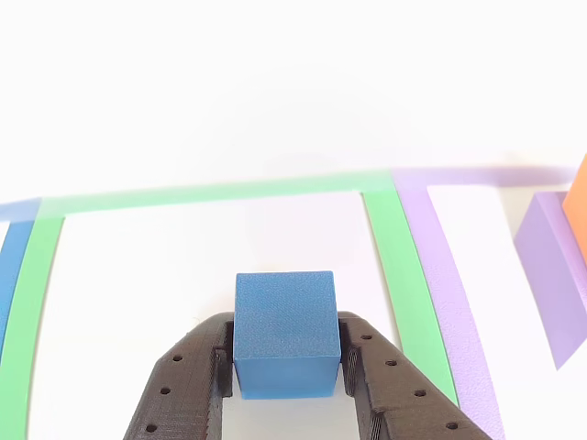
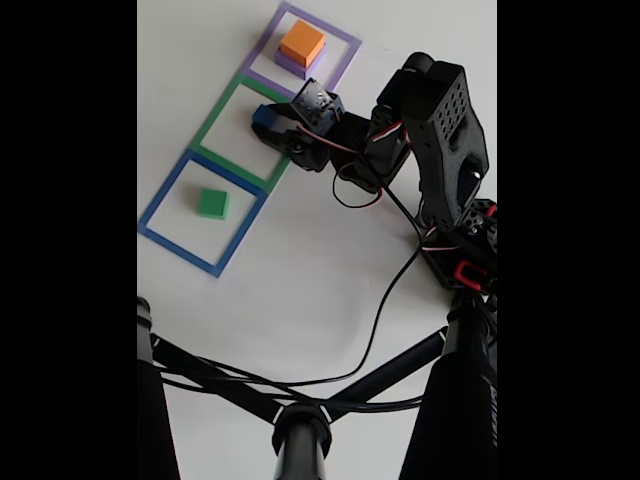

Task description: Tower of hanoi

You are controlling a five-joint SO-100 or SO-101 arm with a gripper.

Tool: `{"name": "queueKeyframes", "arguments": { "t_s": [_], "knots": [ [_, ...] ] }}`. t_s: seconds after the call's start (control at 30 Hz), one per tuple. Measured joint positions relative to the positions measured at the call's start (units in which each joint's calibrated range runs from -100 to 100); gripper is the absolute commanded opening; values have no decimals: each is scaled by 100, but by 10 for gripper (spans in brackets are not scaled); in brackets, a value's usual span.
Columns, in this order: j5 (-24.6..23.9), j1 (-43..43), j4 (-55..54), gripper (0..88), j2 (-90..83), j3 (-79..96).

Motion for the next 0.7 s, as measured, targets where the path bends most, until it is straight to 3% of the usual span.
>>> {"name": "queueKeyframes", "arguments": {
  "t_s": [0.47, 0.7],
  "knots": [
    [0, -25, 80, 42, -439, 339],
    [0, -25, 1742, 38, -2541, 870]
  ]
}}
